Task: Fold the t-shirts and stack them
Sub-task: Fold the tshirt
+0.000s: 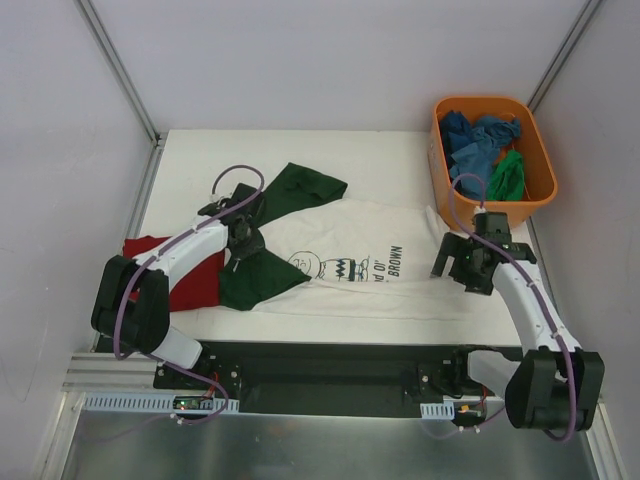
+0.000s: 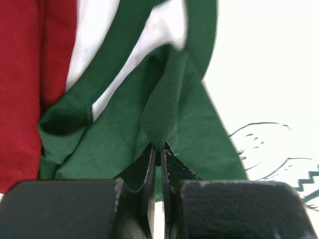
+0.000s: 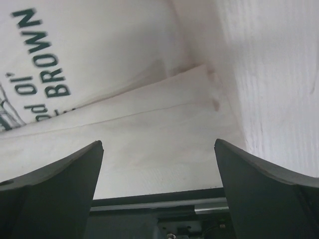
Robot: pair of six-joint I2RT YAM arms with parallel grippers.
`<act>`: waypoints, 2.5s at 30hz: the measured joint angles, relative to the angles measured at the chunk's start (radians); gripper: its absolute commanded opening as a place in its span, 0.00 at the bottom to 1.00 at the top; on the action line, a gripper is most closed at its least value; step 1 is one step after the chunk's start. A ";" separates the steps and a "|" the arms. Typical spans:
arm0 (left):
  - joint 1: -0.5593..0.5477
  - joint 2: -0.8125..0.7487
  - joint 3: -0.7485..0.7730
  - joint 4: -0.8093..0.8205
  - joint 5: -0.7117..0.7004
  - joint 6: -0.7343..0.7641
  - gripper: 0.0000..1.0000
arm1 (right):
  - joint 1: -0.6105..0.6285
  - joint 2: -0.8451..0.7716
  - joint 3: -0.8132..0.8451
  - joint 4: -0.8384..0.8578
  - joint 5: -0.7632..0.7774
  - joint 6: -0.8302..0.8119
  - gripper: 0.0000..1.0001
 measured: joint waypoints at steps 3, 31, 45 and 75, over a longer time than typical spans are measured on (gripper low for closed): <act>0.001 -0.006 0.041 0.003 -0.019 0.007 0.00 | 0.155 -0.044 0.023 0.010 -0.011 -0.035 0.97; 0.061 0.334 0.367 0.019 0.041 0.083 0.54 | 0.967 0.405 0.384 0.283 0.107 -0.097 0.97; 0.080 0.058 0.086 0.053 0.111 0.087 0.99 | 0.931 0.087 0.235 0.193 0.379 -0.001 0.97; 0.072 0.039 -0.147 0.215 0.352 -0.012 0.00 | 0.812 -0.092 0.150 0.003 0.550 0.129 0.97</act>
